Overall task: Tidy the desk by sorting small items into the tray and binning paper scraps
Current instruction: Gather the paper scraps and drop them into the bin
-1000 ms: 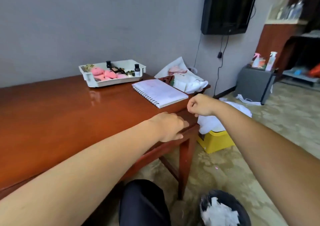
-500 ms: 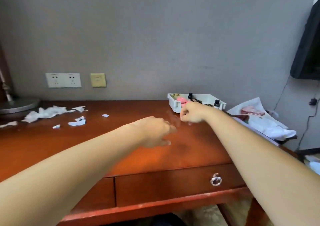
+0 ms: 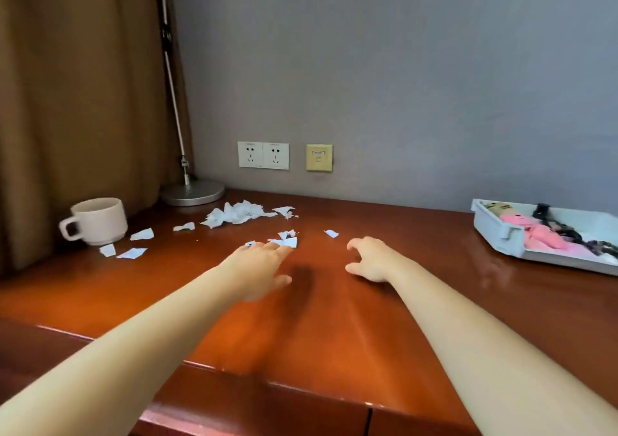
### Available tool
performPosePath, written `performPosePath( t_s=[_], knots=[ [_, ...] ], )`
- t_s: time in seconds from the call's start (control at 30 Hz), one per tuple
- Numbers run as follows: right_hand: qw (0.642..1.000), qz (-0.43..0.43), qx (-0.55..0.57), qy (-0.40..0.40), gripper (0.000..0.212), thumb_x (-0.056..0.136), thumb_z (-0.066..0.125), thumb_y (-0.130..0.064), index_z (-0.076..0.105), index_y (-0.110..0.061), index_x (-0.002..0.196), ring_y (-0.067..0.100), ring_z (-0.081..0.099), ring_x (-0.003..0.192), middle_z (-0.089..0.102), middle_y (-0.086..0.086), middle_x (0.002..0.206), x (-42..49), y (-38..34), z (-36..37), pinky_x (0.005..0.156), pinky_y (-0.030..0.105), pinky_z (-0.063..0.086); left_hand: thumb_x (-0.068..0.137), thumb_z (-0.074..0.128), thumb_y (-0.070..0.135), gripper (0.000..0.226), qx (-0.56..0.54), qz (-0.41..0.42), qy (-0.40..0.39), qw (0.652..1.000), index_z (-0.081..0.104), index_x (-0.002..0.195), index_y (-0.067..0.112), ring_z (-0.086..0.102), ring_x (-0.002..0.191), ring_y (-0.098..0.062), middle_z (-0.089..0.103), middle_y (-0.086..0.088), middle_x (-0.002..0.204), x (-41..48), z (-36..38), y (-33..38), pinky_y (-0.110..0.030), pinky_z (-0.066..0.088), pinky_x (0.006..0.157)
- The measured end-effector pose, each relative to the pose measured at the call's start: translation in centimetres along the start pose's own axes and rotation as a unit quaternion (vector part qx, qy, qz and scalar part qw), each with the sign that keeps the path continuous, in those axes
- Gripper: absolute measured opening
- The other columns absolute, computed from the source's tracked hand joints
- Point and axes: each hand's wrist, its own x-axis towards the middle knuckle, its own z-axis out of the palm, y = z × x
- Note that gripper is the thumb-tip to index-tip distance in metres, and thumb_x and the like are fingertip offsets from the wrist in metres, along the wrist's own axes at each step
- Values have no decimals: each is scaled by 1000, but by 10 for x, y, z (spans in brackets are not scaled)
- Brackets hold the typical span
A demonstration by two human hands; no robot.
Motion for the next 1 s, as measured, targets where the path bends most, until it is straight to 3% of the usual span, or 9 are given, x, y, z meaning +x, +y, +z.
performPosePath(
  t_s=[0.17, 0.37, 0.53, 0.73, 0.87, 0.93, 1.0],
  knots=[
    [997, -10, 3, 77, 54, 94, 53, -29, 35, -20, 145, 24, 33, 135, 35, 5, 147, 52, -22, 32, 107, 39, 39, 95, 37, 53, 71, -13, -86, 12, 996, 7, 152, 22, 9, 148, -25, 9, -4, 160, 21, 41, -37, -41, 16, 119],
    [991, 30, 4, 133, 50, 96, 50, -30, 37, -19, 143, 26, 42, 131, 44, 7, 144, 108, -35, 43, 104, 38, 41, 94, 34, 56, 70, -40, -155, 27, 987, 10, 151, 22, 6, 149, -24, 8, -4, 161, 44, 53, -83, -42, 14, 120],
    [979, 33, 0, 202, 26, 96, 51, -13, 63, -12, 118, 25, 56, 110, 62, 9, 117, 127, -43, 48, 88, 33, 50, 94, 36, 55, 70, -48, -226, 83, 969, 12, 151, 22, 7, 148, -25, 9, -5, 160, 41, 55, -123, -45, 14, 119],
    [968, 19, 20, 251, 20, 95, 48, -10, 62, -11, 109, 26, 56, 103, 62, 8, 110, 130, -48, 53, 74, 31, 47, 91, 38, 59, 75, -75, -342, 59, 935, 14, 150, 19, 12, 147, -32, 13, -13, 159, 23, 69, -170, -49, 19, 116],
    [955, -52, 99, 276, 17, 97, 48, -15, 63, -13, 103, 19, 54, 96, 64, 5, 106, 132, -63, 58, 67, 24, 37, 87, 39, 66, 81, -109, -435, 44, 893, 15, 149, 20, 20, 142, -38, 19, -16, 155, 17, 76, -199, -52, 24, 111],
    [956, -101, 111, 252, 16, 97, 47, -17, 62, -14, 104, 14, 49, 92, 64, 3, 107, 134, -71, 61, 68, 22, 34, 84, 39, 71, 81, -135, -468, 43, 872, 12, 148, 28, 19, 142, -39, 17, -15, 155, 18, 78, -209, -54, 23, 110],
    [962, -147, 107, 203, 20, 97, 46, -23, 59, -16, 111, 14, 49, 102, 61, 0, 117, 134, -75, 65, 74, 23, 37, 83, 39, 72, 81, -148, -480, 57, 863, 10, 147, 34, 20, 141, -39, 19, -14, 154, 21, 80, -216, -54, 24, 109]
  ],
)
